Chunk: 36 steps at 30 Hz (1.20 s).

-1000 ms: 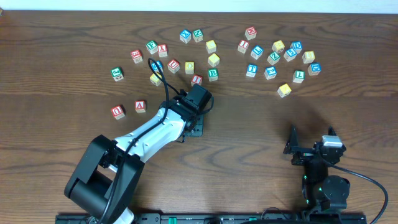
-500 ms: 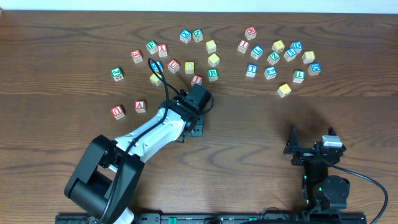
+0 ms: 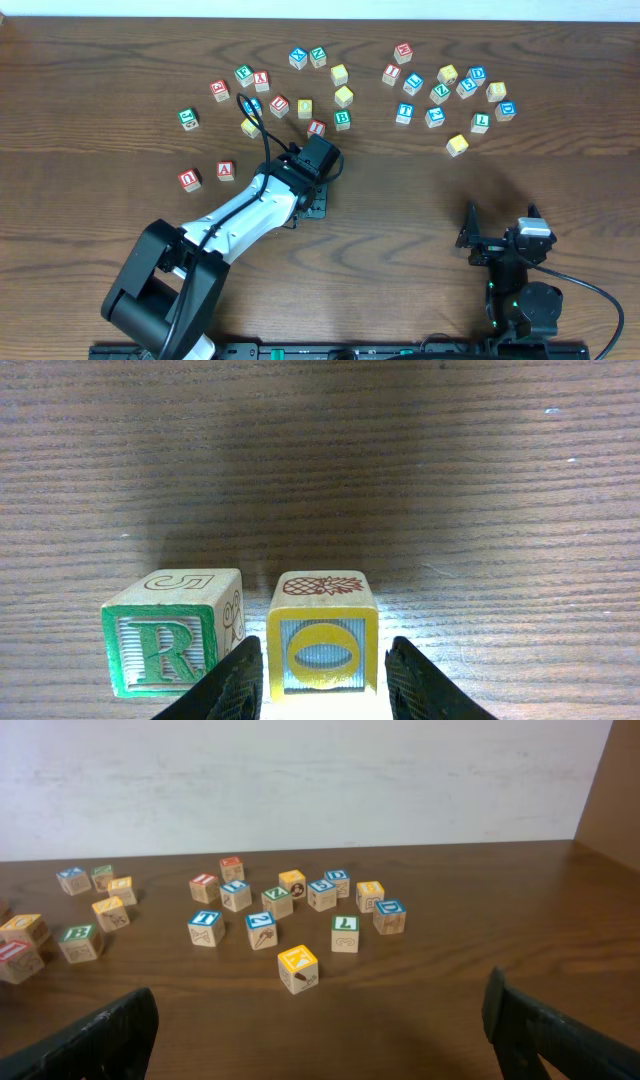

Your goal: Spell out ROBOT

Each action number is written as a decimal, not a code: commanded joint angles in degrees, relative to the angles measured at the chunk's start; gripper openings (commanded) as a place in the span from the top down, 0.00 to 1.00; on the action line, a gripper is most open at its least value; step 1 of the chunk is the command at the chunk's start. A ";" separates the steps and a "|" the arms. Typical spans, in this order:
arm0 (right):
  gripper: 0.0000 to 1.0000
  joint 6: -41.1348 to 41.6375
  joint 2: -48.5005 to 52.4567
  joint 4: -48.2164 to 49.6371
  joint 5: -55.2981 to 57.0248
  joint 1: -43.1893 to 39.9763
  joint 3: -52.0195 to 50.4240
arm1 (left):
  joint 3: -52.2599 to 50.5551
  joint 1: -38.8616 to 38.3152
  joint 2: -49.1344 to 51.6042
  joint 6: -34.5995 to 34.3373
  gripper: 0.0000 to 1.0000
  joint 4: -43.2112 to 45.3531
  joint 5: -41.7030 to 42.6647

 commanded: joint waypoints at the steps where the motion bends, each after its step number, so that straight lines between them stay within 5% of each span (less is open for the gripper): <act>1: 0.01 0.59 -0.35 -0.22 0.46 0.00 -0.09 | -0.22 0.26 -1.25 0.39 0.60 -0.31 -0.11; 18: 0.01 0.59 -0.35 -0.22 0.46 0.00 -0.09 | 2.45 0.26 -4.17 1.86 0.60 -1.81 -0.35; 36: 0.01 0.59 -0.35 -0.22 0.46 0.00 -0.09 | 3.56 0.26 -27.06 4.33 0.60 -2.23 -6.45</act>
